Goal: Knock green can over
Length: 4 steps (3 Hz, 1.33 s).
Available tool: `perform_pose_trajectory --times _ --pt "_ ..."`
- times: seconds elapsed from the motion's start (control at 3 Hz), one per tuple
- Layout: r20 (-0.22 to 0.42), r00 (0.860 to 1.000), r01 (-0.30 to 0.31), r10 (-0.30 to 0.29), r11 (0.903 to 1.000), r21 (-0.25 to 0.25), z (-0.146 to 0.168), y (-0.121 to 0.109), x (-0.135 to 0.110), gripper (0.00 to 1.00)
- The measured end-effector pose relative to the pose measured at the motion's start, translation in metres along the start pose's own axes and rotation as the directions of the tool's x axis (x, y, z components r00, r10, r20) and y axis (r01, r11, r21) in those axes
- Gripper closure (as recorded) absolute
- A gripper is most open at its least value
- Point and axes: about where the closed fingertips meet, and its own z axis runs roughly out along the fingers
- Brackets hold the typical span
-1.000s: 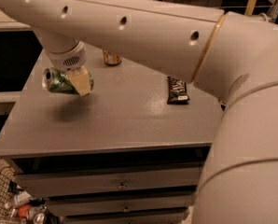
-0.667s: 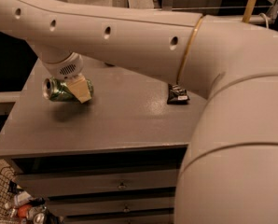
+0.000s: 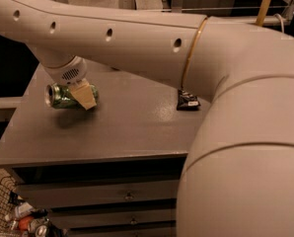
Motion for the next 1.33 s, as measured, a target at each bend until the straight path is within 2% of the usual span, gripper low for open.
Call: perform_pose_trajectory --times 0.33,0.67,1.0,1.33 --pt "0.027 1.000 0.002 -0.001 0.9997 -0.025 0.0044 0.0005 -0.0014 1.00" --pt "0.027 1.000 0.002 -0.001 0.9997 -0.025 0.0009 -0.0004 -0.0006 1.00" --pt "0.069 0.998 0.001 0.002 0.9985 -0.054 0.0086 0.0014 -0.0027 1.00" --pt "0.069 0.998 0.001 0.002 0.9985 -0.054 0.0034 0.0002 -0.0016 1.00"
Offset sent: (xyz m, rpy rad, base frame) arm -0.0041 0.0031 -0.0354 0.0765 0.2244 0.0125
